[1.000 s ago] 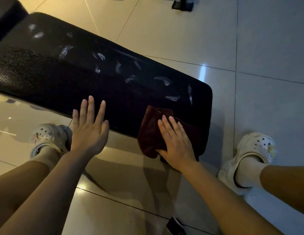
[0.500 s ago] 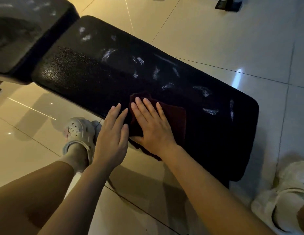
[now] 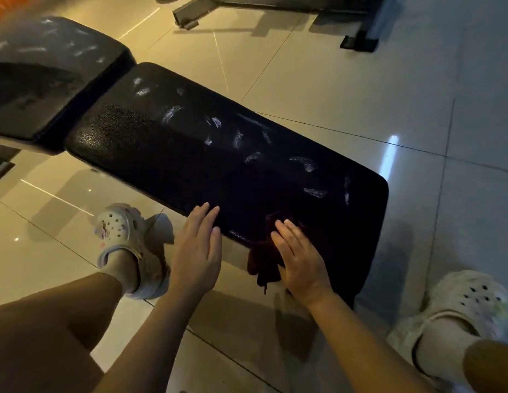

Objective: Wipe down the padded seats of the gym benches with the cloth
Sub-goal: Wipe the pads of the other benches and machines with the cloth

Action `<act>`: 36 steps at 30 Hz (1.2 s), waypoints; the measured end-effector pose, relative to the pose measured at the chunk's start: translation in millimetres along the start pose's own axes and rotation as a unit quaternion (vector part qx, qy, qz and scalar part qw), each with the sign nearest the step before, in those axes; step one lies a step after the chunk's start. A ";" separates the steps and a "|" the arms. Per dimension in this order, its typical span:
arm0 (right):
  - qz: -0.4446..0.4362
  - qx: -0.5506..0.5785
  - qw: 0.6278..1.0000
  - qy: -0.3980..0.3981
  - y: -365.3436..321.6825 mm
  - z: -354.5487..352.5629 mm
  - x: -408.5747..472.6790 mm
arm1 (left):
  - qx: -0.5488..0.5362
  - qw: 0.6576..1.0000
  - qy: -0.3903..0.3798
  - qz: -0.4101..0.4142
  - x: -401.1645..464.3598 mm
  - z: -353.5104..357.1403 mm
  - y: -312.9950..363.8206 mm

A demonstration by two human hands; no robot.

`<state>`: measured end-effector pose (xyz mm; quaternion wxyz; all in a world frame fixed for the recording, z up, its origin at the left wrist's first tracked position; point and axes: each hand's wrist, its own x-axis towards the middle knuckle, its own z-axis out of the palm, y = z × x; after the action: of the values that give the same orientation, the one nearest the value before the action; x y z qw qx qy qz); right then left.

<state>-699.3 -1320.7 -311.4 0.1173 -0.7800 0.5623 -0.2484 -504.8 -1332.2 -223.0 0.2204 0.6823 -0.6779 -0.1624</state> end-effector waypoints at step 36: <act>0.096 0.593 0.781 -0.172 -82.9 -130.5 21.1 | -0.211 0.954 0.101 -0.185 -94.6 -19.1 88.3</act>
<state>-694.0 -1299.6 -156.9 0.6746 -0.5279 0.3468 -0.3821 -572.9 -1235.0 -168.1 0.3926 0.7466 -0.4641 -0.2705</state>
